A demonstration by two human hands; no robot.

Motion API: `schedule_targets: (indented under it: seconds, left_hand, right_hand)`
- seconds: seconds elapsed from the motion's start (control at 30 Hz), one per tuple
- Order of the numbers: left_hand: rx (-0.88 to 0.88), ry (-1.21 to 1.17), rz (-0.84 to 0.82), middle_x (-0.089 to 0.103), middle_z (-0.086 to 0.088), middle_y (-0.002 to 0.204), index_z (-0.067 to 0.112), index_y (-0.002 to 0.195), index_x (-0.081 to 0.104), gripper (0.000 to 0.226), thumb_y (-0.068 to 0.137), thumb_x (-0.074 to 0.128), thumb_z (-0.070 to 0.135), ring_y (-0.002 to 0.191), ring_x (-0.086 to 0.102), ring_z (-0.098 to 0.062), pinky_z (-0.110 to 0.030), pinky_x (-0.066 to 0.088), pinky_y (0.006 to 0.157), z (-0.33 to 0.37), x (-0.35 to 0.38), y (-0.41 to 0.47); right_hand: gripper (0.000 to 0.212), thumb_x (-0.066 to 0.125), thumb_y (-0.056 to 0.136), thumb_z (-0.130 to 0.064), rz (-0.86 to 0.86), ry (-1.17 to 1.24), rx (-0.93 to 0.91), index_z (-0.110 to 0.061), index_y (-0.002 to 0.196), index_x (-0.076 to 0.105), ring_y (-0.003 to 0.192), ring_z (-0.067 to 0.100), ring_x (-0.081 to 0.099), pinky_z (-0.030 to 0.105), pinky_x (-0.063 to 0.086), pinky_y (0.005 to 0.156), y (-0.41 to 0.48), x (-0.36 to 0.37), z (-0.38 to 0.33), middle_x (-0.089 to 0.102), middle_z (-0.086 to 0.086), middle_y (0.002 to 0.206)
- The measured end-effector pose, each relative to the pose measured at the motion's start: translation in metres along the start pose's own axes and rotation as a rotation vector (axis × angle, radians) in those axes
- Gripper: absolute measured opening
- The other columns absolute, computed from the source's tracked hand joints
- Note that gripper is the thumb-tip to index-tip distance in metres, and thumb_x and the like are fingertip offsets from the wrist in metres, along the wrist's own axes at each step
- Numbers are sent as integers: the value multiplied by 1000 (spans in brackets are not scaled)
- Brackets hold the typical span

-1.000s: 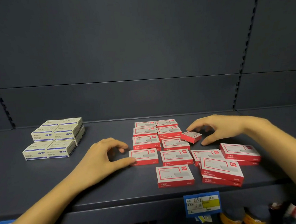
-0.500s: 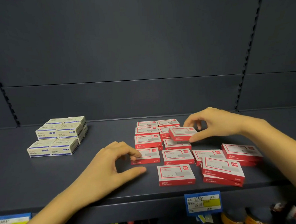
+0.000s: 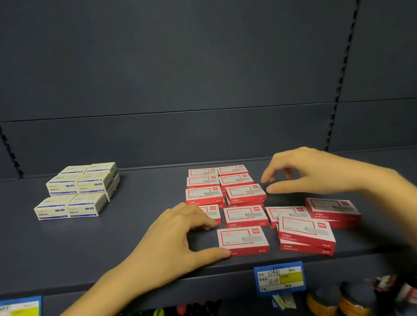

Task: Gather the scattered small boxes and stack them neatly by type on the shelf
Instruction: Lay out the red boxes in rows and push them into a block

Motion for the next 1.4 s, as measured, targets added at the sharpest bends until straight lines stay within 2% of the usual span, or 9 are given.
schedule_targets:
  seconds: [0.2,0.33,0.5,0.6,0.73,1.03,1.17,1.3,1.4]
  left_hand:
    - [-7,-111,-33,61,17,85,27,83,63,36,64,69,57,89,51,-1,-18,42,80,1,3,4]
    - [-14,-140,24,63,16,82,25,81,65,37,62,70,56,88,53,-6,-18,42,78,-1,-14,1]
    - [-49,-162,78,66,12,82,28,83,69,34,60,76,53,85,54,-11,-27,43,79,-10,-41,0]
    - [-103,-211,103,66,10,83,28,83,70,31,60,73,49,84,53,-13,-33,41,79,-24,-51,2]
    - [-184,-228,77,67,8,85,27,84,70,33,60,69,48,87,55,-15,-38,43,84,-42,-46,1]
    - [-241,-220,74,68,11,86,36,90,71,20,71,74,35,88,60,-12,-36,48,86,-55,-32,-2]
    - [-228,-164,126,67,11,88,32,93,70,24,70,75,36,87,59,-10,-27,47,83,-53,-34,-4]
    - [-150,-142,343,63,10,81,26,81,65,22,68,73,41,80,55,-10,-17,41,74,-33,-51,-5]
    - [-11,-112,326,62,16,80,23,81,66,23,70,72,43,81,54,-6,-17,40,76,3,-44,1]
  right_hand:
    - [45,42,67,-76,-103,-58,-16,-48,97,59,89,-4,55,17,42,65,-39,1,-5,57,-31,95]
    - [54,46,60,-81,-211,-70,58,-48,102,55,96,-9,52,16,48,76,-56,15,2,56,-33,100]
    - [65,45,53,-86,-287,-117,95,-44,102,52,94,-4,55,17,49,79,-62,31,5,56,-30,102]
    - [52,52,63,-78,-274,-112,94,-43,101,53,89,-7,55,15,48,75,-60,29,5,57,-29,99]
    - [52,46,66,-76,-176,-24,44,-42,104,57,86,2,56,26,49,75,-46,14,-5,59,-22,99]
    - [50,49,82,-61,-58,-136,-10,-37,125,48,72,-11,43,10,29,60,2,26,-27,42,-31,99]
    - [48,48,84,-59,-74,-152,-27,-38,126,48,98,-4,53,14,39,76,9,44,-30,51,-22,127]
    - [44,51,83,-56,-58,-69,6,-40,125,51,77,-9,49,13,39,67,2,31,-16,52,-25,114]
    - [33,55,83,-52,-43,-41,64,-43,114,57,85,1,55,31,50,81,-14,15,6,56,-25,105]
Point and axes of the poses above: each hand's wrist, its own y-axis towards the middle knuckle, its own x-axis out of the palm, z = x × y, the point moved 9 cm from there along y, towards the middle knuckle
